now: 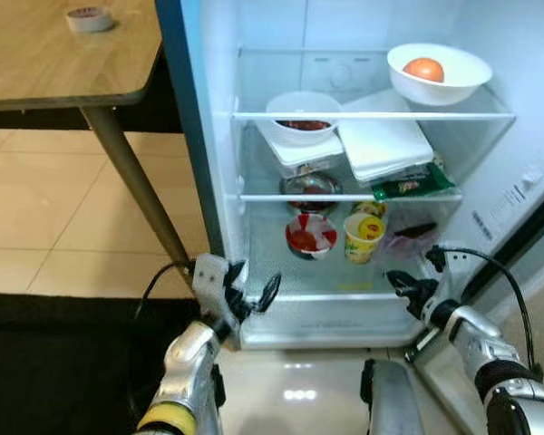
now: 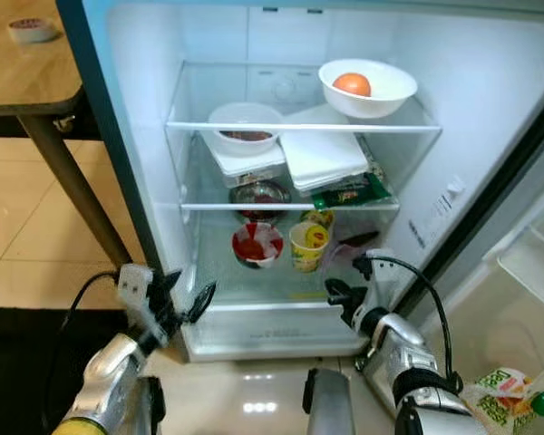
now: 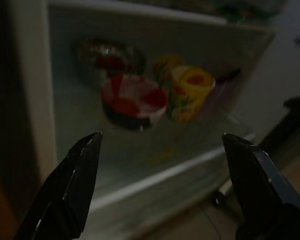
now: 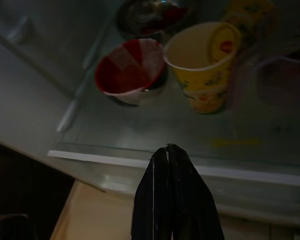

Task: Restocking fridge

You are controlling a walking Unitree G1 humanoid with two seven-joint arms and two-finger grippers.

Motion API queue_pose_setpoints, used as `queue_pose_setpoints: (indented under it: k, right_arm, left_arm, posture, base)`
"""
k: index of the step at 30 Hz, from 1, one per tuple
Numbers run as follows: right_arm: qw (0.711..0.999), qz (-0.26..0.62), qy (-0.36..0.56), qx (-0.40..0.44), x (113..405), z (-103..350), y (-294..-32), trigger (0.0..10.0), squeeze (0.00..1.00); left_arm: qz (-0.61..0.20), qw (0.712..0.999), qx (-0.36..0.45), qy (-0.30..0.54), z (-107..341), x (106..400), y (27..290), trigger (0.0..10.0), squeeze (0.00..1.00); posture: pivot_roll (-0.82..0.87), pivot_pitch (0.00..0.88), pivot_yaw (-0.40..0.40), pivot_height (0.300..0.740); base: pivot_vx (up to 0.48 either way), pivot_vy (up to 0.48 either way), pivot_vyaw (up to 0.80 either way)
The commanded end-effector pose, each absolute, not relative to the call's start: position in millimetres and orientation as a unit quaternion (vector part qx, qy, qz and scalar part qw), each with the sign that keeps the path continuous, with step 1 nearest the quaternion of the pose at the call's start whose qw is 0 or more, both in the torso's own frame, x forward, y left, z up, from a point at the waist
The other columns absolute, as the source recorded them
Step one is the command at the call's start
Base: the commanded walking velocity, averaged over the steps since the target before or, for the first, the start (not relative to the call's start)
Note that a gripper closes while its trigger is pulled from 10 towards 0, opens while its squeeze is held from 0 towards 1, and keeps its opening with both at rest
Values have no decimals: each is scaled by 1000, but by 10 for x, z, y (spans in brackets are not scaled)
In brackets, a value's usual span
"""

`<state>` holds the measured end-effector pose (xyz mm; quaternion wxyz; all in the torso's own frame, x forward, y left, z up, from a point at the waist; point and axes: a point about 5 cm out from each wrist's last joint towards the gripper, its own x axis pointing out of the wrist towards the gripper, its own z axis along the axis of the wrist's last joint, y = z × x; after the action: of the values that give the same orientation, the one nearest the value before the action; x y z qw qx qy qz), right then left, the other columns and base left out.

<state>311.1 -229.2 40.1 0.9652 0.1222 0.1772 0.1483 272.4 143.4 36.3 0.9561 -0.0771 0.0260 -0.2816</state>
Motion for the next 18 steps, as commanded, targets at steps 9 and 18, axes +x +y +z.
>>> queue_pose_setpoints:
  k: [9, 18]
  right_arm:
    - [961, 121, 211, 131, 3016, 259, -2313, 10000, 0]
    - [963, 82, 232, 109, 2986, 187, -2319, 10000, 0]
  left_arm:
    - [-376, 919, -72, 96, 132, 2420, 1571, 10000, 0]
    - [-423, 900, -58, 88, 228, 2418, 1596, 10000, 0]
  posture:
    - [64, 0, -53, 584]
    - [70, 0, -57, 603]
  base:
    - [0, 0, 0]
    - [0, 0, 0]
